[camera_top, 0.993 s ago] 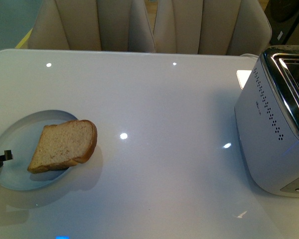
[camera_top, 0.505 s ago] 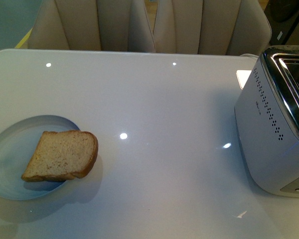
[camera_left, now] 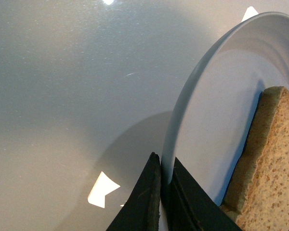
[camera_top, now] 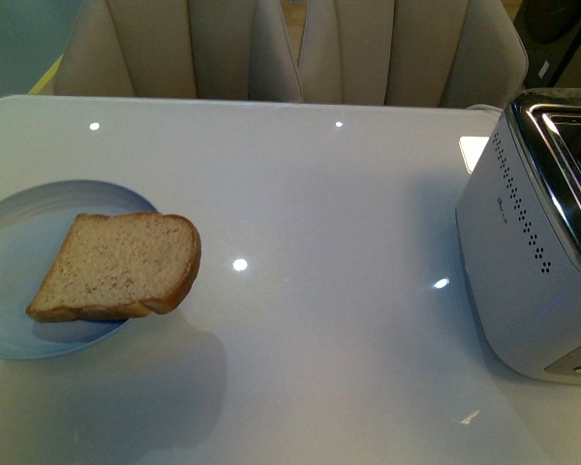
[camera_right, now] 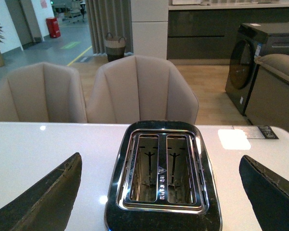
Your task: Left arm holds plate, right arm toasts bread
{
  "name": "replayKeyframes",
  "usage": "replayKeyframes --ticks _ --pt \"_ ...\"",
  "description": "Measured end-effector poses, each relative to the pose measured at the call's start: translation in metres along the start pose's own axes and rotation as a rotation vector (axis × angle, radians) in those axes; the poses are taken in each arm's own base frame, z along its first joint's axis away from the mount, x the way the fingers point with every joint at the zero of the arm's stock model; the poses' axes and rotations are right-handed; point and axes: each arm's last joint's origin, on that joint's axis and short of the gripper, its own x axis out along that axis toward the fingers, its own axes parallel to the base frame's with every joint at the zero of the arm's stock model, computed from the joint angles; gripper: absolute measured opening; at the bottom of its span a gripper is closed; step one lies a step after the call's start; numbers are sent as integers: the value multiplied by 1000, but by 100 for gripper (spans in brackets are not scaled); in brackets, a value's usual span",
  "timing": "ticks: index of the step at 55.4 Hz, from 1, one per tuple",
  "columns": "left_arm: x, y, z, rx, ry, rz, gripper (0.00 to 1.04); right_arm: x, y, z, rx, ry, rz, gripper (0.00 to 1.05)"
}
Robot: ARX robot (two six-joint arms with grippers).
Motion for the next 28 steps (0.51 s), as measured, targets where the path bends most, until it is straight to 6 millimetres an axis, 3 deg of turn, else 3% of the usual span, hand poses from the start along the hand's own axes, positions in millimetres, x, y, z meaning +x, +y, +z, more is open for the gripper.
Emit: replayKeyframes --ticks 21,28 --pt "-38 -76 5 -2 47 -58 3 0 0 0 0 0 0 96" --pt "-54 -115 8 10 24 -92 3 0 0 0 0 0 0 96"
